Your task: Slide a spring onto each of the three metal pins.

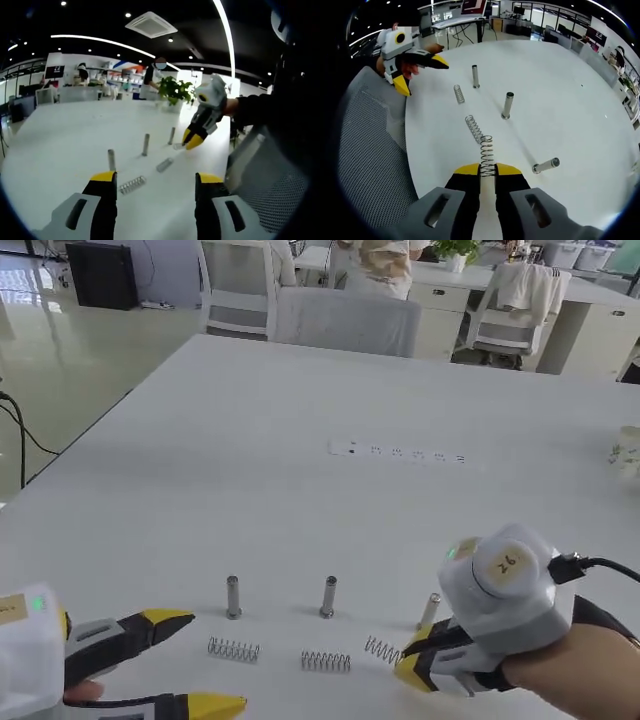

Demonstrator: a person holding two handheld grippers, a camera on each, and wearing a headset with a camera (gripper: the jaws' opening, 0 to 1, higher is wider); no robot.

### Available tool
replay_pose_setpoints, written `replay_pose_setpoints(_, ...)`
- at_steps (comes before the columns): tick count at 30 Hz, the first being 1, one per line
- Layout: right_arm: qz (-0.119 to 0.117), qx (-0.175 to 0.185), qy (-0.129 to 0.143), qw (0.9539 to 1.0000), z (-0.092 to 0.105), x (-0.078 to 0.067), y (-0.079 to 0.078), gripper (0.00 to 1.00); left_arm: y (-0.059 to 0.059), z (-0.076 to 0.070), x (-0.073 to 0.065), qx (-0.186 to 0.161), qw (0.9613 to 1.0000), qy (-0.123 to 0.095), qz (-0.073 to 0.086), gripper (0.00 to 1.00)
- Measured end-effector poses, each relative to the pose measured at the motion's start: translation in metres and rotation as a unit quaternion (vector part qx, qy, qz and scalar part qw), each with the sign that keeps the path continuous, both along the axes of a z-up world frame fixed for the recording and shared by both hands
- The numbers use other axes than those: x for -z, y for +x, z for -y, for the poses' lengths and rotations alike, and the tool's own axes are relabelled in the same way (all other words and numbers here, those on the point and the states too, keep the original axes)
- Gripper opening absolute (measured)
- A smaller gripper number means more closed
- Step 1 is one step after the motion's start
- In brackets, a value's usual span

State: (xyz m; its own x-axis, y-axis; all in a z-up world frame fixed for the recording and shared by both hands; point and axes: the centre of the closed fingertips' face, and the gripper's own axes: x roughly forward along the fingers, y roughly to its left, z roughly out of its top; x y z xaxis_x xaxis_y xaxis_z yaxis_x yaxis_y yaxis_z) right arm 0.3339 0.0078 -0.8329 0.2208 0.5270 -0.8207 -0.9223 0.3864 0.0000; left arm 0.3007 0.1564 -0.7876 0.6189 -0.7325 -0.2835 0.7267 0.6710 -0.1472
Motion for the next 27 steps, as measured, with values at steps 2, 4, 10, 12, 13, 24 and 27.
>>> replay_pose_setpoints(2,-0.001,-0.007,0.003,1.0,-0.005,-0.003,-0.002,0.08,0.001,0.001,-0.001,0.007,1.0,0.002,0.002,0.53)
replay_pose_setpoints(4,-0.002,-0.014,0.008,0.9999,-0.009,-0.006,-0.005,0.08,0.002,0.003,-0.002,0.013,0.9999,0.003,0.004,0.51)
replay_pose_setpoints(10,0.003,-0.035,0.008,0.9994,-0.018,-0.011,-0.01,0.08,0.001,0.014,-0.004,0.042,0.9991,0.008,0.007,0.45)
replay_pose_setpoints(12,0.004,-0.043,0.008,0.999,-0.021,-0.013,-0.012,0.08,0.002,0.017,-0.004,0.051,0.9986,0.01,0.008,0.43)
replay_pose_setpoints(13,0.005,-0.046,0.007,0.9989,-0.022,-0.013,-0.013,0.08,0.002,0.019,-0.004,0.054,0.9984,0.01,0.008,0.42)
replay_pose_setpoints(24,0.012,-0.091,0.003,0.9958,-0.041,-0.022,-0.026,0.08,-0.001,0.038,-0.003,0.105,0.9942,0.023,0.008,0.37)
replay_pose_setpoints(27,0.013,-0.104,0.004,0.9945,-0.047,-0.025,-0.03,0.08,0.0,0.041,-0.005,0.114,0.993,0.026,0.011,0.37)
